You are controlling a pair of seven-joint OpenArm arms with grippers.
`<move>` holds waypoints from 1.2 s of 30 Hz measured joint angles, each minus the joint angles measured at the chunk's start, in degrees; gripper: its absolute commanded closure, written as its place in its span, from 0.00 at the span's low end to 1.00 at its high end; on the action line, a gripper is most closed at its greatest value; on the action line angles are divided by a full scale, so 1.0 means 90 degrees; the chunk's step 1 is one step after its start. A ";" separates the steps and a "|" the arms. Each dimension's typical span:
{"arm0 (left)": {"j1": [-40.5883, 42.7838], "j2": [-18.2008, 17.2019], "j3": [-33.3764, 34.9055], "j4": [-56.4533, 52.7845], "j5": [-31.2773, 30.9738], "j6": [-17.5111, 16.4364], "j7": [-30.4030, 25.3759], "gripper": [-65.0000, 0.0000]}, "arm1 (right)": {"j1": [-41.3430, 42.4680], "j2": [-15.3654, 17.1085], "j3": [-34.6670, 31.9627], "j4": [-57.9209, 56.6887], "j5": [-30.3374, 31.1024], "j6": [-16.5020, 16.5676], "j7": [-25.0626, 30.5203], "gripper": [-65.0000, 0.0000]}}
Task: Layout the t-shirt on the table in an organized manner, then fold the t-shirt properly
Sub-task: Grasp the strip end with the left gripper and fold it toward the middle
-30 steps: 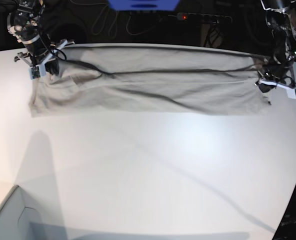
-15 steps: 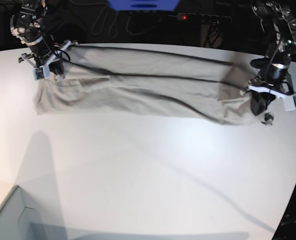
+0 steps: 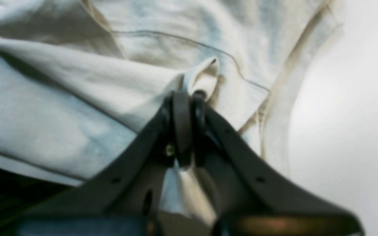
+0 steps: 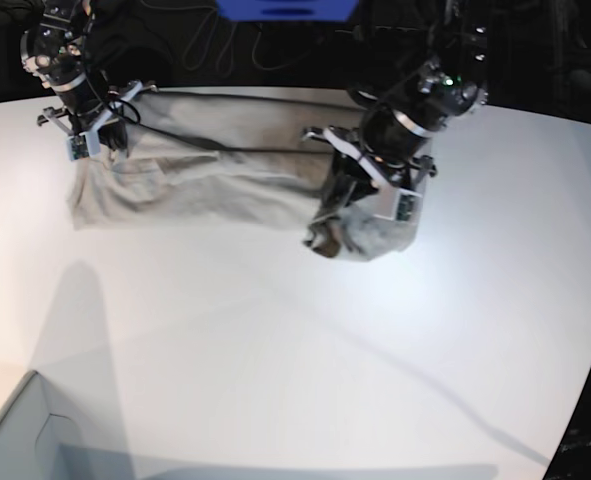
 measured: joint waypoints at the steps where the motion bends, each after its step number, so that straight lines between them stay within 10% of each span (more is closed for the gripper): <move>1: -0.0068 0.0073 0.0146 -0.0160 0.0083 0.0010 0.0000 1.00 | 0.0000 -0.0002 0.0000 0.0000 0.0000 0.0000 -0.0002 1.00; 16: -0.0884 0.0627 0.0576 -0.2059 0.0563 0.0029 0.0049 0.99 | 0.0000 0.0002 0.0000 0.0000 0.0000 0.0002 -0.0002 1.00; 26: -0.0852 0.0612 0.1151 -0.1523 0.0544 0.0007 0.0529 0.26 | 0.0002 0.0005 0.0000 0.0029 0.0000 0.0002 -0.0024 1.00; 36: -0.0782 0.0340 0.0330 -0.0607 0.0471 -0.0102 0.0554 0.49 | -0.0080 0.0010 0.0000 0.0452 0.0000 0.0002 -0.0024 1.00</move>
